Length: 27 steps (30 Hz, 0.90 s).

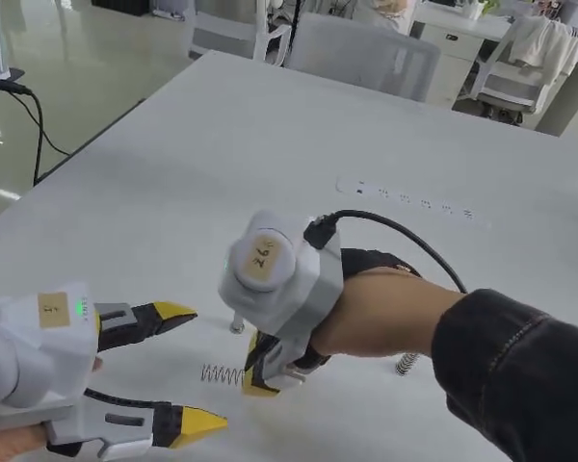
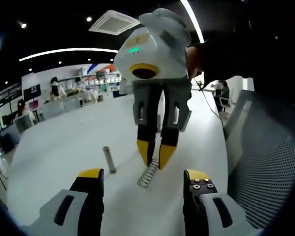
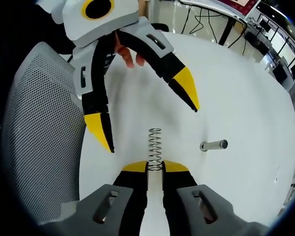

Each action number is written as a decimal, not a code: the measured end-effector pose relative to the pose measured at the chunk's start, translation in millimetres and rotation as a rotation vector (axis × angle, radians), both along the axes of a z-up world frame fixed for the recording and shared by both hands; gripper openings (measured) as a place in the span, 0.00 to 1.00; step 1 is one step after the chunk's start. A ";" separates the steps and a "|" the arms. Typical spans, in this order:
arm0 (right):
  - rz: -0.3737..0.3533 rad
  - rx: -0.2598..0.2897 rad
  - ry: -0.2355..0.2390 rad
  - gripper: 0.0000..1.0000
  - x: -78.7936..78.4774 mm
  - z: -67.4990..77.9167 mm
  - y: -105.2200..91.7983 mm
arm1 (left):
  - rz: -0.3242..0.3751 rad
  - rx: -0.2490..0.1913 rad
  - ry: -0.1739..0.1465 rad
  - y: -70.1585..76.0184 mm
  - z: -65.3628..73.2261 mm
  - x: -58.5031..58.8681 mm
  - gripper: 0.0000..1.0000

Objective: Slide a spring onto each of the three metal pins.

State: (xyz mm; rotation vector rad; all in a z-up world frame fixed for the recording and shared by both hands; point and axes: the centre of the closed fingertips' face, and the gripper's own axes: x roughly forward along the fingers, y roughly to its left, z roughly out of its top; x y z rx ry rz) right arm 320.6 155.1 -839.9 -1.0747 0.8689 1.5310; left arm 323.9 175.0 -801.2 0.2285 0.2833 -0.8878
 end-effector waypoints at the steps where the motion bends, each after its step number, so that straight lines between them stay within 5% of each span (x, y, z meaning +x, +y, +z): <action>1: 0.003 -0.003 -0.001 0.08 -0.7 -0.1 -1.0 | -0.003 0.001 -0.001 -0.4 0.1 -0.4 0.58; 27: 0.059 -0.002 0.002 0.08 -13.2 14.8 -9.8 | -0.102 0.009 0.003 -14.7 1.4 -13.2 0.21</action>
